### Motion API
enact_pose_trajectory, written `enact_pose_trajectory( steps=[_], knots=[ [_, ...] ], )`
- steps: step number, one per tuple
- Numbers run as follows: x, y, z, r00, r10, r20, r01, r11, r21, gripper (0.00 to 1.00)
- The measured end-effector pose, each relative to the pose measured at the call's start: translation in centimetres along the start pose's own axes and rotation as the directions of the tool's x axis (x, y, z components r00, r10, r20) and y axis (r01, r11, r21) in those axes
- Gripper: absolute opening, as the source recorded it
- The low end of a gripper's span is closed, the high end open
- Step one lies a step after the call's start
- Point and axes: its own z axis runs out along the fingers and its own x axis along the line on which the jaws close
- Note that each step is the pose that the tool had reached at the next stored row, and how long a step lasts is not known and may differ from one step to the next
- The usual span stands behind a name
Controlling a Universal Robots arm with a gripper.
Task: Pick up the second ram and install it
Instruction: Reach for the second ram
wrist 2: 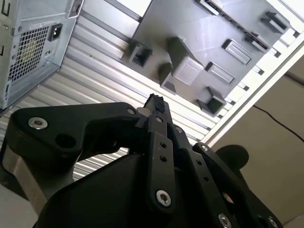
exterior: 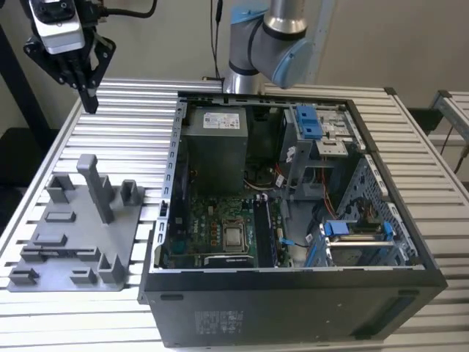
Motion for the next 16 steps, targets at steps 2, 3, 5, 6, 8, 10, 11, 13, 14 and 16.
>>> enact_pose_trajectory(
  steps=[2,3,5,6,8,10,11,13,14,16],
  knots=[
    [0.46,0.02,0.0,1.0,-0.003,-0.0002,0.003,1.0,0.0,0.11],
    [0.67,0.02,0.01,1.0,-0.004,-0.0002,0.004,1.0,0.0,0.11],
    [1.11,0.04,0.02,1.0,-0.006,-0.0002,0.006,1.0,0.0,0.11],
    [1.32,0.05,0.02,1.0,-0.006,-0.0004,0.006,1.0,0.0,0.11],
    [1.74,0.06,0.03,1.0,-0.008,-0.0004,0.008,1.0,0.0,0.11],
    [2.11,0.07,0.04,1.0,-0.009,-0.0005,0.009,1.0,0.0,0.11],
    [2.3,0.07,0.04,1.0,-0.01,-0.0005,0.01,1.0,0.0,0.11],
    [2.69,0.08,0.05,0.9999,-0.011,-0.0005,0.011,0.9999,0.0,0.11],
    [2.9,0.08,0.06,0.9999,-0.011,-0.0006,0.011,0.9999,0.0,0.11],
    [3.28,0.09,0.07,0.9999,-0.012,-0.0006,0.012,0.9999,-0.0001,0.11]
  ],
)
